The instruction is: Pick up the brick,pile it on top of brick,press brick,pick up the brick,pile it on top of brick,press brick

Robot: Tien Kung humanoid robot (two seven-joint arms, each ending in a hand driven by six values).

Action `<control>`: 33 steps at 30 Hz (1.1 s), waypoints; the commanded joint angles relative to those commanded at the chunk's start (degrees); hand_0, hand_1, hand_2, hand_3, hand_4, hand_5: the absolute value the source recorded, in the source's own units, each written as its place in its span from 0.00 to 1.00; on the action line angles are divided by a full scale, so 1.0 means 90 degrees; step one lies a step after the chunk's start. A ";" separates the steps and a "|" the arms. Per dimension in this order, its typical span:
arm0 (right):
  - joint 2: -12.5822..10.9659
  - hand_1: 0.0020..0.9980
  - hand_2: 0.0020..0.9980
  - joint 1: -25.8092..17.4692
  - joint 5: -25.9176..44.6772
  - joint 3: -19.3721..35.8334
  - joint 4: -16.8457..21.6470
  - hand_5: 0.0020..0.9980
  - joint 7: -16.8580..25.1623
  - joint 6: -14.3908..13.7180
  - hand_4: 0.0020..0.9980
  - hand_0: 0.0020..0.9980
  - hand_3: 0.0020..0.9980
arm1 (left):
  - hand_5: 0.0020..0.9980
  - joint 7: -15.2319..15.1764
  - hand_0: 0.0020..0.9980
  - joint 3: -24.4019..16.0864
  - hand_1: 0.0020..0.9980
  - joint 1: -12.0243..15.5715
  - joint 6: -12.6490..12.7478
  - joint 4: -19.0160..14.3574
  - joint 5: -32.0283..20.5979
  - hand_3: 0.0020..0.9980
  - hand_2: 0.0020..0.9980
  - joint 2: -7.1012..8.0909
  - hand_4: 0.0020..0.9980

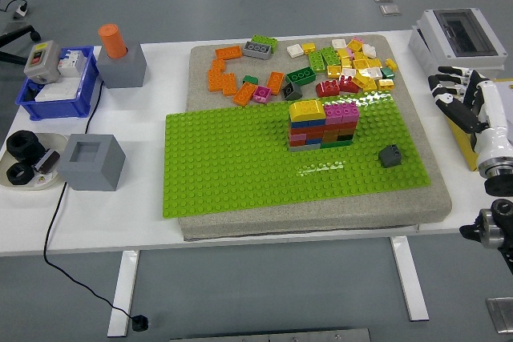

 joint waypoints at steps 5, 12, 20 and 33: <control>0.0037 0.47 0.61 -0.0031 0.0883 0.0299 -0.0025 0.32 0.0570 0.0006 0.68 0.40 0.61 | 0.30 0.0002 0.63 0.0013 0.58 -0.0013 0.0004 0.0000 -0.0026 0.58 0.55 -0.0046 0.57; 0.0037 0.47 0.61 -0.0043 0.1311 0.0664 -0.0017 0.32 0.0637 0.0005 0.68 0.40 0.61 | 0.30 0.0016 0.63 -0.0042 0.59 -0.0009 0.0017 0.0000 -0.0016 0.58 0.55 -0.0030 0.58; 0.0040 0.47 0.61 -0.0121 0.1079 0.0962 -0.0067 0.31 0.0520 -0.0013 0.68 0.40 0.61 | 0.30 0.0007 0.63 -0.0176 0.59 -0.0038 0.0012 0.0000 0.0033 0.58 0.55 0.0067 0.58; 0.0109 0.47 0.61 -0.0087 0.1177 0.0962 -0.0159 0.31 0.0556 0.0024 0.68 0.37 0.61 | 0.30 0.0110 0.63 -0.0295 0.58 0.0014 0.0043 0.0000 0.0100 0.58 0.55 0.0030 0.58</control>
